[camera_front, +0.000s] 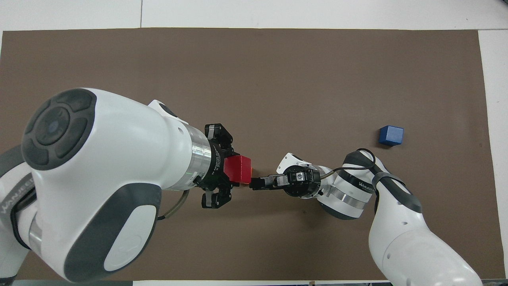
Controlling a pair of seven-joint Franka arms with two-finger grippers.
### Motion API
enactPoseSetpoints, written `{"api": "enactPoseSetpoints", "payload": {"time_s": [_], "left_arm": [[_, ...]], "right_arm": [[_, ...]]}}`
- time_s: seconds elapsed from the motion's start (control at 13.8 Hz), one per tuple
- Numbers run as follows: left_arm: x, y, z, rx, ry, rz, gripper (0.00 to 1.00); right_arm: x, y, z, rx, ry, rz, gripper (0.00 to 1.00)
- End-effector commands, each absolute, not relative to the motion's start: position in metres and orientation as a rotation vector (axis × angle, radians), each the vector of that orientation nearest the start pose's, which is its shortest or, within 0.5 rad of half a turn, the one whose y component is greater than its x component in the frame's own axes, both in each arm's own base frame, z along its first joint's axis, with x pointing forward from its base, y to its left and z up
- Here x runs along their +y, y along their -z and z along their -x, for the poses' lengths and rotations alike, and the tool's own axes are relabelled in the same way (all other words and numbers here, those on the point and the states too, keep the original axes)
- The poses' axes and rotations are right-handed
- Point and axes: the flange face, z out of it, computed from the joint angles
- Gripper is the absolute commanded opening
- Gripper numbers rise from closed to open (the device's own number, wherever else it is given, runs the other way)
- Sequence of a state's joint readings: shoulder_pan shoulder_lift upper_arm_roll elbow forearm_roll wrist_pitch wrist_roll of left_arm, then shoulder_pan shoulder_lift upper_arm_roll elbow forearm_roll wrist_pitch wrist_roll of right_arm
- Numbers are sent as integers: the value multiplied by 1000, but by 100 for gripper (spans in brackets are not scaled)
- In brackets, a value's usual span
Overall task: Transfer red block to right arm and stack on blue block
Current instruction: 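Close the right gripper on the red cube held by the left gripper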
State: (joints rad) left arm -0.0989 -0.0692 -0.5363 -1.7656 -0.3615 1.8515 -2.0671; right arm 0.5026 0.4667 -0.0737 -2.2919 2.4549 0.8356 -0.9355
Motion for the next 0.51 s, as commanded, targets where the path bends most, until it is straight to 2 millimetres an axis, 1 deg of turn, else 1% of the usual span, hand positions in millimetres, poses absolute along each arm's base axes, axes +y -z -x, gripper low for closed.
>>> {"api": "enactPoseSetpoints", "payload": {"time_s": [0.0, 0.15, 0.22, 0.29, 0.36, 0.44], "left_arm": [[-358, -596, -417, -2324, -475, 2397, 0], [-360, -597, -416, -2327, -496, 2395, 0], [-365, -597, -412, -2314, -498, 2409, 0], [-365, -595, -412, -2319, -496, 2411, 0], [-367, -595, -409, -2326, -487, 2421, 0], [-370, -592, -406, -2324, -484, 2427, 0]], "right_arm": [[308, -295, -451, 75, -42, 606, 100], [309, -296, -452, 68, -34, 604, 100], [310, -297, -452, 67, -28, 607, 100], [311, -297, -456, 68, -6, 613, 100], [314, -288, -461, 67, 21, 619, 100], [323, -281, -463, 50, 36, 618, 100]]}}
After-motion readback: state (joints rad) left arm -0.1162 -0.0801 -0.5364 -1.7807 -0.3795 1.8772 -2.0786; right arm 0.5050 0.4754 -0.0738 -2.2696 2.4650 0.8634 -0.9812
